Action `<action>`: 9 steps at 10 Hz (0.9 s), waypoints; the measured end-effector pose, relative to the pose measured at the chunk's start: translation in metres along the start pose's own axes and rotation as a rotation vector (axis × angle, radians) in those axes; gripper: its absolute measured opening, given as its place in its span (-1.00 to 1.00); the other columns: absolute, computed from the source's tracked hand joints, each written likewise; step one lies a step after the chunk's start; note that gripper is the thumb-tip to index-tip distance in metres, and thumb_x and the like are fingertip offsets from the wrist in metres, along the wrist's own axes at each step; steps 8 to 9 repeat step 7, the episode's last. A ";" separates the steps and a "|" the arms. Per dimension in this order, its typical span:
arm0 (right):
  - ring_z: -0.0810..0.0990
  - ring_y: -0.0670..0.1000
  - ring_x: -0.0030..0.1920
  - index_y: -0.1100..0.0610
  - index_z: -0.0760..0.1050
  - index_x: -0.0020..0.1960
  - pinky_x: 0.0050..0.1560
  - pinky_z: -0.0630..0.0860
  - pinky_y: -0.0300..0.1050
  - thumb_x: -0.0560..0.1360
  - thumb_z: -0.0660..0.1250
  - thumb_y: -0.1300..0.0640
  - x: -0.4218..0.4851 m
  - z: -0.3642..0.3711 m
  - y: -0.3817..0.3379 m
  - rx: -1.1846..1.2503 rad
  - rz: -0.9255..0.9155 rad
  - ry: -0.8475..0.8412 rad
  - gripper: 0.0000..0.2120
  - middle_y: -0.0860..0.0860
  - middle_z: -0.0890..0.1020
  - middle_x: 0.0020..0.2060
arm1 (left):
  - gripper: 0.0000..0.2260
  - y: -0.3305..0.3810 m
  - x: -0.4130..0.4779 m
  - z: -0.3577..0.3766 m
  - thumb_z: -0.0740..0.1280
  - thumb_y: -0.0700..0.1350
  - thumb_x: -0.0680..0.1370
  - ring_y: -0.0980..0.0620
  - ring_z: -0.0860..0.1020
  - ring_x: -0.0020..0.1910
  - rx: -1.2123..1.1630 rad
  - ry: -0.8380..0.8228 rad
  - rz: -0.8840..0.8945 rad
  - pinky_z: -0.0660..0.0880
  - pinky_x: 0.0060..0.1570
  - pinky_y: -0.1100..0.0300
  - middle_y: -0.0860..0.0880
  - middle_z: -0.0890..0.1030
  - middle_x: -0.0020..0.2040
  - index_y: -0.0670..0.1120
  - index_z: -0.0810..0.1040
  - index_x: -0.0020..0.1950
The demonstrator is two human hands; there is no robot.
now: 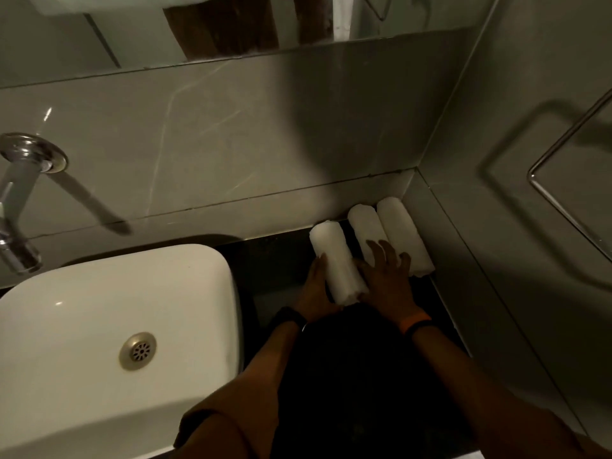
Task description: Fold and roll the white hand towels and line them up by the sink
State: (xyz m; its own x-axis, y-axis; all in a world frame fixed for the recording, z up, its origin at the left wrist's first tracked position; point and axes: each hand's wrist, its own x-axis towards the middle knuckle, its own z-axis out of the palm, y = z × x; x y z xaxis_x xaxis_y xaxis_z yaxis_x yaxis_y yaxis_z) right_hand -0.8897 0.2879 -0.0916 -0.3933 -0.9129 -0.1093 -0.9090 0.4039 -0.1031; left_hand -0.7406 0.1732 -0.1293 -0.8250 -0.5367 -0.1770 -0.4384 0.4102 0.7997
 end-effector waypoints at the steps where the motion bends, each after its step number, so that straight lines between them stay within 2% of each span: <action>1: 0.10 0.21 0.38 0.07 0.47 0.29 0.21 0.14 0.52 0.03 0.64 -0.07 0.011 0.002 0.012 0.029 0.029 -0.003 -0.14 0.28 0.34 0.39 | 0.12 0.005 0.019 -0.001 0.50 0.21 0.27 -0.20 0.07 0.50 -0.005 -0.001 -0.025 0.16 0.44 -0.19 -0.21 -0.02 0.54 -0.17 -0.13 0.54; 2: 0.16 0.26 0.37 0.06 0.46 0.30 0.20 0.18 0.44 0.06 0.63 -0.12 0.022 0.003 0.024 0.060 0.050 -0.006 -0.14 0.27 0.31 0.41 | 0.15 0.013 0.036 0.004 0.44 0.27 0.22 -0.24 0.09 0.49 -0.058 -0.003 -0.040 0.13 0.44 -0.18 -0.27 0.01 0.52 -0.23 -0.13 0.53; 3: 0.32 0.33 0.30 0.07 0.48 0.28 0.10 0.32 0.36 0.02 0.64 -0.14 0.028 0.003 0.031 0.070 0.045 -0.021 -0.12 0.27 0.36 0.38 | 0.15 0.012 0.043 0.008 0.42 0.25 0.21 -0.25 0.08 0.49 -0.061 -0.006 -0.049 0.12 0.44 -0.19 -0.28 0.01 0.52 -0.25 -0.13 0.52; 4: 0.39 0.34 0.26 0.06 0.43 0.32 0.08 0.35 0.29 0.03 0.63 -0.17 0.034 0.004 0.034 0.092 0.050 -0.112 -0.08 0.25 0.33 0.40 | 0.16 0.014 0.046 0.006 0.51 0.18 0.24 -0.24 0.03 0.50 -0.016 -0.039 -0.069 0.11 0.44 -0.22 -0.26 -0.07 0.53 -0.22 -0.19 0.53; 5: 0.21 0.29 0.39 0.01 0.23 0.46 0.24 0.27 0.29 0.14 0.58 -0.17 0.035 -0.003 0.036 0.063 0.019 -0.168 -0.01 0.18 0.14 0.49 | 0.20 0.019 0.042 -0.003 0.60 0.05 0.26 -0.23 -0.04 0.51 0.085 -0.126 -0.052 0.07 0.46 -0.18 -0.25 -0.18 0.53 -0.18 -0.25 0.52; 6: 0.04 0.20 0.47 -0.02 -0.03 0.53 0.36 0.20 0.25 0.34 0.50 -0.05 0.041 -0.044 0.035 0.151 0.019 -0.232 -0.04 0.12 -0.02 0.53 | 0.22 0.041 0.038 -0.039 0.56 0.22 0.22 -0.12 -0.08 0.52 0.158 -0.085 0.055 0.06 0.47 -0.15 -0.13 -0.18 0.56 -0.08 -0.24 0.54; 7: 0.09 0.21 0.47 0.07 0.00 0.53 0.38 0.19 0.22 0.42 0.43 0.00 0.046 -0.073 0.028 0.178 -0.018 -0.006 -0.15 0.17 0.05 0.52 | 0.07 0.056 0.035 -0.070 0.46 0.26 0.32 -0.05 -0.04 0.53 0.249 0.073 0.201 0.09 0.48 -0.09 -0.08 -0.07 0.57 -0.05 -0.15 0.56; 9: 0.09 0.21 0.47 0.07 0.00 0.53 0.38 0.19 0.22 0.42 0.43 0.00 0.046 -0.073 0.028 0.178 -0.018 -0.006 -0.15 0.17 0.05 0.52 | 0.07 0.056 0.035 -0.070 0.46 0.26 0.32 -0.05 -0.04 0.53 0.249 0.073 0.201 0.09 0.48 -0.09 -0.08 -0.07 0.57 -0.05 -0.15 0.56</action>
